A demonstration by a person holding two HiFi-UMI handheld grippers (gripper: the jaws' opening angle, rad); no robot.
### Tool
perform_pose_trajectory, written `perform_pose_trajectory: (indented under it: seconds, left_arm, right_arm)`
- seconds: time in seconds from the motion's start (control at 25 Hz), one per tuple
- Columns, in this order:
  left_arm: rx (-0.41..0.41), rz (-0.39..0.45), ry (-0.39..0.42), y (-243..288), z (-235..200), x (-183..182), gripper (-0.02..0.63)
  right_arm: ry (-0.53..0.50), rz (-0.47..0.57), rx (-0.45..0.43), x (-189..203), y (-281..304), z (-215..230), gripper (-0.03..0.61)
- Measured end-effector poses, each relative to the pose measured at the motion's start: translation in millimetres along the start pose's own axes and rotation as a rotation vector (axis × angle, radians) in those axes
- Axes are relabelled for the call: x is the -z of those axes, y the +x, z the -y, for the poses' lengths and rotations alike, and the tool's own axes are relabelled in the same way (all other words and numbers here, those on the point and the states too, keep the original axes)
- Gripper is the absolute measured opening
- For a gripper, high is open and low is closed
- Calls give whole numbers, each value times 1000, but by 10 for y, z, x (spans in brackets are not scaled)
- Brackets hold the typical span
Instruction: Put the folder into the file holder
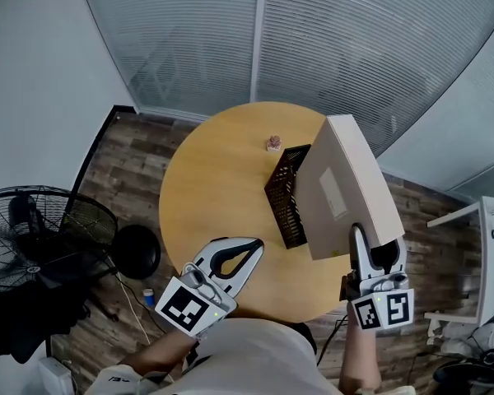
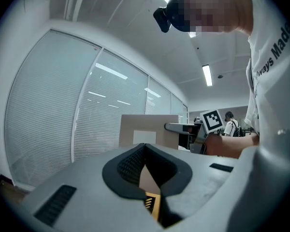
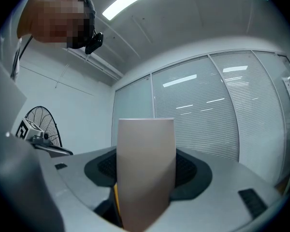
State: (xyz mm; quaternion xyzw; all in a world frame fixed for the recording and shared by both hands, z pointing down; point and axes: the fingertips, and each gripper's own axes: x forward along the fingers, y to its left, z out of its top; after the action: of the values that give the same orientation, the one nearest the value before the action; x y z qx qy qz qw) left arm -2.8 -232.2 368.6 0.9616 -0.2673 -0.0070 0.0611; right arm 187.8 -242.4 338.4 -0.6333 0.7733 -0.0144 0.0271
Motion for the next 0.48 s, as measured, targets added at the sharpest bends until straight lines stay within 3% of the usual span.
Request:
perform_pose_trajectory:
  seconds: [0.48]
  left_arm:
    - [-3, -4, -8, 38, 6, 66, 23]
  right_arm:
    - [7, 36, -8, 405, 262, 34, 296]
